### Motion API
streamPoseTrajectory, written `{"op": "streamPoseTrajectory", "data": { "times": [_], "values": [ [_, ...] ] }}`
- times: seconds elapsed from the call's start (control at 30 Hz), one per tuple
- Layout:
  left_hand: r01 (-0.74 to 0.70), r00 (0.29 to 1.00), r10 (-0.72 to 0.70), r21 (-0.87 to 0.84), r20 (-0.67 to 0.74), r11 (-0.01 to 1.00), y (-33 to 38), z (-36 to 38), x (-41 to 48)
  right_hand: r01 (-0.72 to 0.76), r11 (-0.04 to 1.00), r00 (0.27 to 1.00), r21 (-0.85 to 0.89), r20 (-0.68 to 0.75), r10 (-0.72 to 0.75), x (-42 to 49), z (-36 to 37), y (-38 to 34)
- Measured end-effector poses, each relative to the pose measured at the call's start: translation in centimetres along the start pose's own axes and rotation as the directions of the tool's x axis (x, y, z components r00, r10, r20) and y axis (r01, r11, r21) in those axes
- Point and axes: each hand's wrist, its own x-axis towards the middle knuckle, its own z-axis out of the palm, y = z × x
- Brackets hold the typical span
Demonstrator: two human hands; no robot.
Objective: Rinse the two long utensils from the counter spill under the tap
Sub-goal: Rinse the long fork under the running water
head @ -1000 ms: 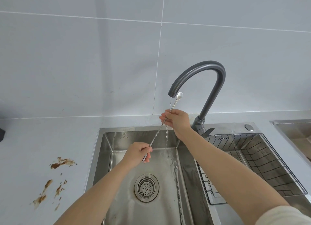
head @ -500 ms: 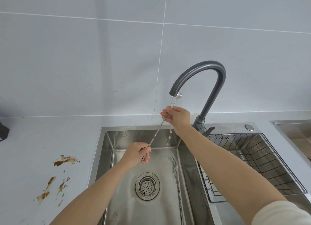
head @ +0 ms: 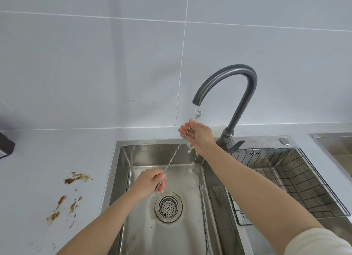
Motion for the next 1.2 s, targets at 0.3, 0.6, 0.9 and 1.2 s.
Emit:
{"op": "streamPoseTrajectory", "data": {
  "times": [0.3,0.6,0.9,1.2],
  "values": [
    [0.044,0.999,-0.045,-0.084,-0.019,0.995,-0.6,-0.3,-1.3,0.008,1.0,1.0,-0.017,-0.022,-0.008,0.1,-0.3,-0.1],
    [0.059,0.998,-0.061,-0.073,-0.017,0.996,-0.8,-0.5,-2.3,0.002,0.996,1.0,-0.089,-0.024,-0.004,0.1,0.1,0.0],
    [0.079,0.997,-0.08,-0.059,-0.014,0.995,-0.8,-0.7,-3.1,-0.049,0.991,0.993,-0.125,-0.116,0.035,0.3,0.3,-0.2],
    [0.1,0.993,-0.103,-0.055,-0.049,0.993,-1.2,-0.9,-3.7,0.059,0.994,0.997,-0.096,-0.033,-0.062,0.2,0.0,-0.6]
  ]
}}
